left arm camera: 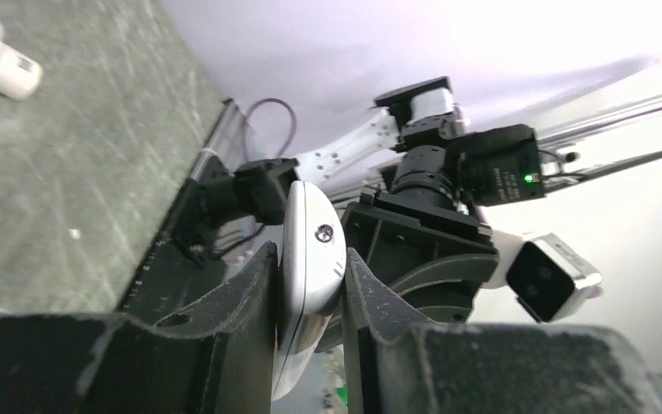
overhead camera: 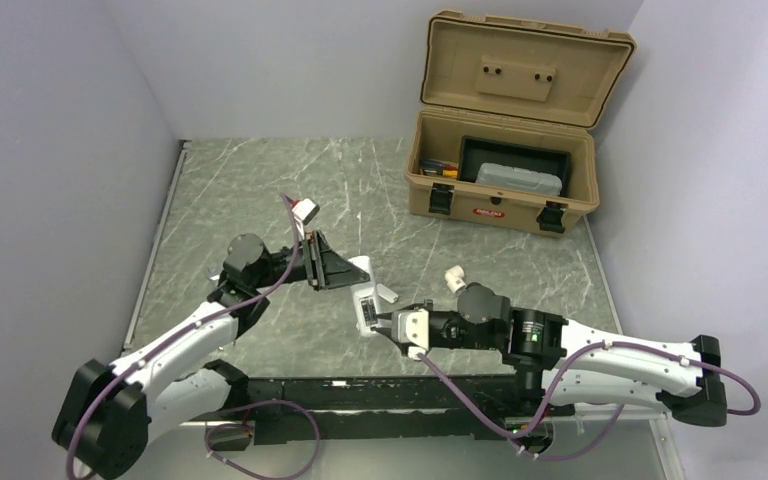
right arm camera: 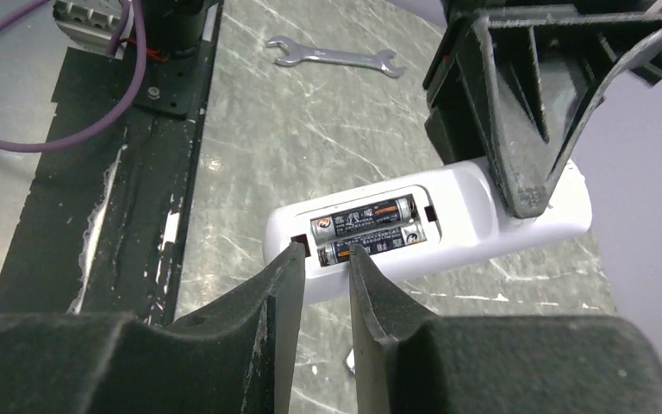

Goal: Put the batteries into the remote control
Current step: Load the battery into the remote control.

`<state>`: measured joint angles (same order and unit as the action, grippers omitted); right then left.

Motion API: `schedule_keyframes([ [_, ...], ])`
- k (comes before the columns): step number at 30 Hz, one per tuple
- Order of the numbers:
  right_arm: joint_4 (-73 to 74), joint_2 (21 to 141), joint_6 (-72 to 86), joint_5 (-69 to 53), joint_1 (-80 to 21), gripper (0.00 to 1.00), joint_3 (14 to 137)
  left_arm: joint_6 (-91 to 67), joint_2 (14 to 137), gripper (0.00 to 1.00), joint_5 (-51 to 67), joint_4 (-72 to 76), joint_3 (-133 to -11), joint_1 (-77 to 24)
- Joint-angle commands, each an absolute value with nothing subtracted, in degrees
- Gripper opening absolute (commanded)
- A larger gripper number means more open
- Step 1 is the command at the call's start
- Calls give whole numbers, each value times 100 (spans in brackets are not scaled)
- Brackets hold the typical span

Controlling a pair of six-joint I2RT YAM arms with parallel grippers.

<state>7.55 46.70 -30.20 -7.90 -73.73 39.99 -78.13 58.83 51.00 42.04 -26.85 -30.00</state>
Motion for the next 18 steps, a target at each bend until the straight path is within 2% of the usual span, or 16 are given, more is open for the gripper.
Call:
schedule_keyframes([
  [1,1654,4759,-2846,-547,-7346,30,3698,-6703,5145,0,4819,2396,-3578,-3047],
  [9,1207,4845,-2840,-600,-7339,30,3688,-7063,5228,0,4894,3024,-3274,-3050],
  [14,955,4496,-2583,-464,-7338,30,3576,-6985,5205,0,4879,2939,-3268,-3050],
  [18,115,3852,-1900,-22,-7326,40,3149,-7004,5241,0,4887,3010,-3223,-3049],
])
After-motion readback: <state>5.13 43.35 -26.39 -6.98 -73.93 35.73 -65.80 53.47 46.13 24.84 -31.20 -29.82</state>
